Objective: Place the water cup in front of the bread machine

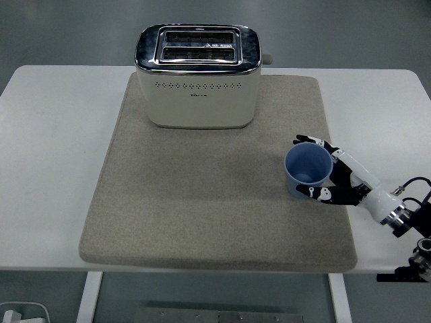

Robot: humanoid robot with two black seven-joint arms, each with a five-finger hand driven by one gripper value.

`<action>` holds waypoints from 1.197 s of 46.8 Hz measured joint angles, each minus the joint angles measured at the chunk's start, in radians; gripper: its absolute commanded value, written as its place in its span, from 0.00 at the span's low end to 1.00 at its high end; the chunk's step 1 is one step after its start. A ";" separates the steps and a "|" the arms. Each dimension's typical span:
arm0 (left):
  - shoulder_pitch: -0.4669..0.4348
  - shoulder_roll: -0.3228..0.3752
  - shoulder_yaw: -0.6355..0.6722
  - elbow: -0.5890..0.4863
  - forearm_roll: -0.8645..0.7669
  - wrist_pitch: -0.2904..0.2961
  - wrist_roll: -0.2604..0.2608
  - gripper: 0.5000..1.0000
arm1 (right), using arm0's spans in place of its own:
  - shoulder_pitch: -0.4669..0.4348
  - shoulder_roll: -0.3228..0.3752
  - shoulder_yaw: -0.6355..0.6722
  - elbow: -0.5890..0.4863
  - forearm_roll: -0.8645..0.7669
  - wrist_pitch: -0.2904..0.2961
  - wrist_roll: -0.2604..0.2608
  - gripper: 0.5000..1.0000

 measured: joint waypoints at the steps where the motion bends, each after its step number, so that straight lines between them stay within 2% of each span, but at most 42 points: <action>1: 0.000 0.000 0.000 0.000 0.000 0.000 0.000 1.00 | 0.000 0.000 0.000 -0.001 0.000 0.001 0.000 0.59; 7: 0.000 0.000 0.000 0.000 0.000 0.000 0.000 1.00 | 0.007 0.003 -0.001 -0.003 0.000 0.002 0.000 0.50; 9: 0.000 0.000 0.000 0.000 0.000 0.000 0.000 1.00 | 0.015 0.003 -0.001 -0.003 0.000 0.001 0.000 0.39; 10: 0.000 0.000 0.000 0.000 0.000 0.000 0.000 1.00 | 0.016 0.003 -0.001 -0.004 0.000 0.001 0.000 0.37; 39: 0.000 0.000 0.000 0.000 0.000 0.000 0.000 1.00 | 0.072 0.018 -0.013 0.004 0.004 0.002 -0.003 0.39; 56: 0.000 0.000 0.000 0.000 0.000 0.000 0.000 1.00 | 0.189 0.109 -0.069 -0.001 0.000 -0.012 -0.056 0.41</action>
